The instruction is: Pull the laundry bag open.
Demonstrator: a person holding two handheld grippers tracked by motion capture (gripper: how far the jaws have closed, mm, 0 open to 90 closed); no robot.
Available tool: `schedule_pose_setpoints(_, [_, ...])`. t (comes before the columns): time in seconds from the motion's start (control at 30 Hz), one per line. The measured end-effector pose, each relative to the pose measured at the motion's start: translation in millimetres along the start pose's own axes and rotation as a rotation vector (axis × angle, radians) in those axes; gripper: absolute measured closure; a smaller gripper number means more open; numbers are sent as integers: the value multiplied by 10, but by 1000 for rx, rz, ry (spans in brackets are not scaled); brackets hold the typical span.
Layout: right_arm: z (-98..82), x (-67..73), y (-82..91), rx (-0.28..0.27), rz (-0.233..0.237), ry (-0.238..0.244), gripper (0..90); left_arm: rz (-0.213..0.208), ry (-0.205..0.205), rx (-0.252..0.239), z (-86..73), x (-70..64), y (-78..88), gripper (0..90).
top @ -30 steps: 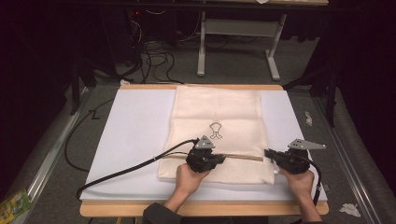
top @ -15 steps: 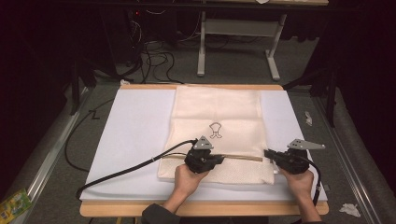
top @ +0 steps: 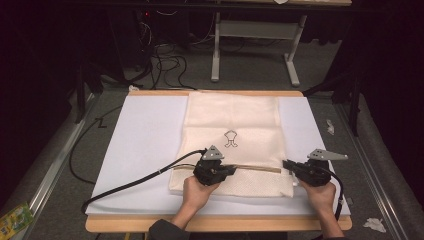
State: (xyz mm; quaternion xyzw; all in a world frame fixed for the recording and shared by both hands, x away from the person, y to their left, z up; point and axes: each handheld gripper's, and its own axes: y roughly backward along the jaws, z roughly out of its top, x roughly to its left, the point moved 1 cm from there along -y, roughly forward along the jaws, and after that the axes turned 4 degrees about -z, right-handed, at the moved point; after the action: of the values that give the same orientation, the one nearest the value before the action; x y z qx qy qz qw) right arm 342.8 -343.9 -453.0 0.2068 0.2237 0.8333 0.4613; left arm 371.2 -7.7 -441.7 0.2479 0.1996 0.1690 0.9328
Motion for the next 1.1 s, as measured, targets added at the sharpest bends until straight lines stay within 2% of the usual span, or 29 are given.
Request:
schedule_pose_setpoints(0.37, [9, 13, 1, 0, 3, -2, 885, 4, -2, 4, -13, 1, 20, 871])
schedule_pose_setpoints(0.6, [3, 9, 1, 1, -3, -2, 885, 14, 8, -3, -49, 26, 93, 871])
schedule_pose_setpoints(0.97, [-1, 14, -6, 0, -2, -2, 885, 9, 15, -18, -61, 41, 121, 871])
schedule_pose_setpoints(1.1, [-5, 8, -3, 3, -6, -5, 885, 22, 18, -22, -74, 62, 172, 871])
